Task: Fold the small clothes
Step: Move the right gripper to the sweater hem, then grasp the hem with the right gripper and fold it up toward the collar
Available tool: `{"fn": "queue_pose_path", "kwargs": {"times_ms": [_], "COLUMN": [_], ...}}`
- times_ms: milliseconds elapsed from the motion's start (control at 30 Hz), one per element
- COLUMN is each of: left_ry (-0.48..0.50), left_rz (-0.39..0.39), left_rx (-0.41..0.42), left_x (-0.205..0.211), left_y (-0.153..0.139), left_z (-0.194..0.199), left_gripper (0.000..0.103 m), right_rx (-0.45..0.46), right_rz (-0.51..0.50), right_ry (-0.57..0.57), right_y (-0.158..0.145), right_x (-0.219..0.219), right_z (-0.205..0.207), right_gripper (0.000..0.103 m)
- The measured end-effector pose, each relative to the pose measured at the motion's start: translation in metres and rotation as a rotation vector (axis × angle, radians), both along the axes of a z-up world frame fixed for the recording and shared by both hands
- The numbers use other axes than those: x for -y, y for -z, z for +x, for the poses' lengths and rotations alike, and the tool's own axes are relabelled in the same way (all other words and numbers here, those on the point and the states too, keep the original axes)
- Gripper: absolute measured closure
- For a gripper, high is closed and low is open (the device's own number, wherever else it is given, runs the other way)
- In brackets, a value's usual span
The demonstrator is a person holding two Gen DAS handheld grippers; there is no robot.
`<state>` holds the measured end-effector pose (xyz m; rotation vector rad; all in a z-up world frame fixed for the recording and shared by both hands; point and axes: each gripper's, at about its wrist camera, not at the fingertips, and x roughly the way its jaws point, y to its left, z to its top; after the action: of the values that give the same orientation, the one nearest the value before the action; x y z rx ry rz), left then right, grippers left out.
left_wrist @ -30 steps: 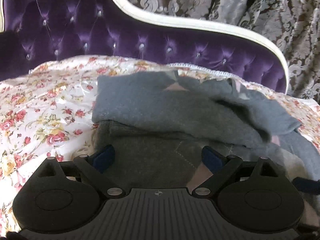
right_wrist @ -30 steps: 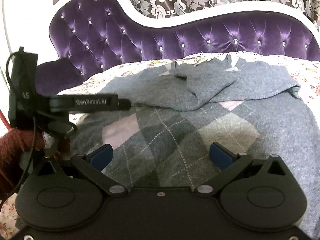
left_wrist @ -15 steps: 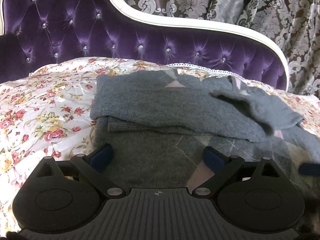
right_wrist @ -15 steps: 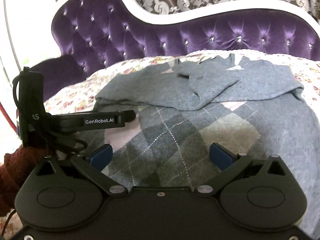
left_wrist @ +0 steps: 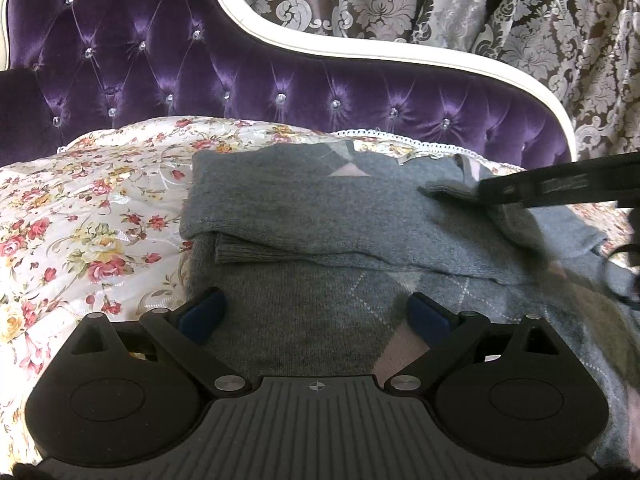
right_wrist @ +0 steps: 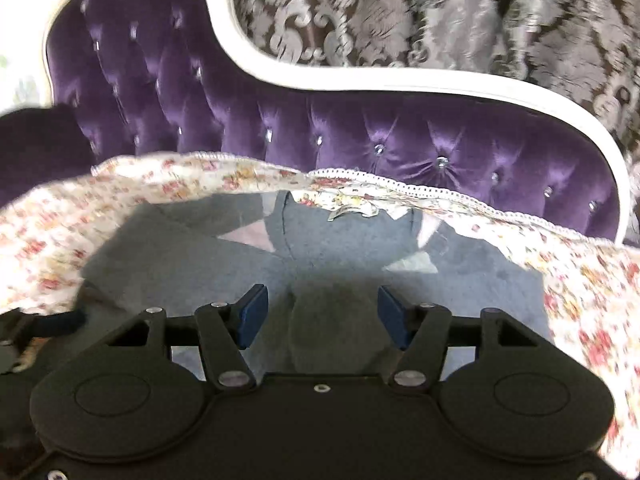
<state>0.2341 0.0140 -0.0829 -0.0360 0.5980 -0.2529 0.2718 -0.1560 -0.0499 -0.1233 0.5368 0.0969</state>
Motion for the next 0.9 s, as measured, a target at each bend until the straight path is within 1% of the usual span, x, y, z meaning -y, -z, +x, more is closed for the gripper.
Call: {"fn": "queue_pose_path", "kwargs": {"times_ms": [67,100,167,200,233,333,400,500,600,667,767,800,833,867,900], "left_ry": [0.000,0.000,0.000,0.000,0.000,0.000,0.000,0.000,0.000,0.001,0.001,0.001,0.001,0.001,0.001], "left_rz": [-0.001,-0.001,-0.001,-0.001,-0.001,-0.001,-0.002,-0.002,-0.001,0.000,0.002,0.003,0.004,0.004,0.004], "left_rx": [0.000,0.000,0.000,0.000,0.000,0.002,0.002,0.001,0.001,0.002,0.002,0.002,0.002,0.002,0.003], "left_x": [0.000,0.000,0.000,0.000,0.000,0.000,0.000,0.000,0.000,0.001,0.001,0.001,0.001,0.001,0.001], "left_y": [0.000,0.000,0.000,0.000,0.000,-0.001,-0.001,-0.001,-0.001,-0.001,-0.002,-0.002,-0.001,-0.001,-0.001], "left_z": [0.000,0.000,0.000,0.000,0.000,0.000,0.000,0.000,0.000,0.000,0.000,0.000,0.000,0.000,0.000], "left_gripper": [0.005,0.005,0.005,0.005,0.005,0.005,0.005,0.005,0.005,0.005,0.004,0.004,0.004,0.004,0.004], "right_rx": [-0.027,-0.036,-0.061,-0.075,-0.080,-0.050,-0.043,-0.068,-0.115,-0.130,-0.100,-0.082,-0.066,-0.051,-0.042], "right_rz": [-0.036,-0.049,-0.069,-0.063,-0.047,0.018,0.074,0.149,0.195,0.229,0.281,0.291,0.300,0.316,0.328], "right_ry": [-0.006,-0.005,0.002,0.005,0.011,0.069,0.108,0.159,0.195,0.217,0.228,0.227,0.224,0.218,0.209], "right_y": [0.008,0.012,0.018,0.021,0.020,0.014,0.009,0.010,0.017,0.020,0.017,0.016,0.013,0.012,0.011], "right_x": [-0.010,-0.013,-0.014,-0.012,-0.008,0.015,0.038,0.071,0.100,0.115,0.129,0.132,0.136,0.139,0.140], "right_z": [0.013,0.016,0.023,0.027,0.029,0.022,0.009,-0.012,-0.034,-0.046,-0.063,-0.065,-0.065,-0.065,-0.063], "right_gripper": [0.044,0.048,0.062,0.081,0.091,0.090,0.090,0.087,0.078,0.076,0.076,0.072,0.060,0.055,0.052]}}
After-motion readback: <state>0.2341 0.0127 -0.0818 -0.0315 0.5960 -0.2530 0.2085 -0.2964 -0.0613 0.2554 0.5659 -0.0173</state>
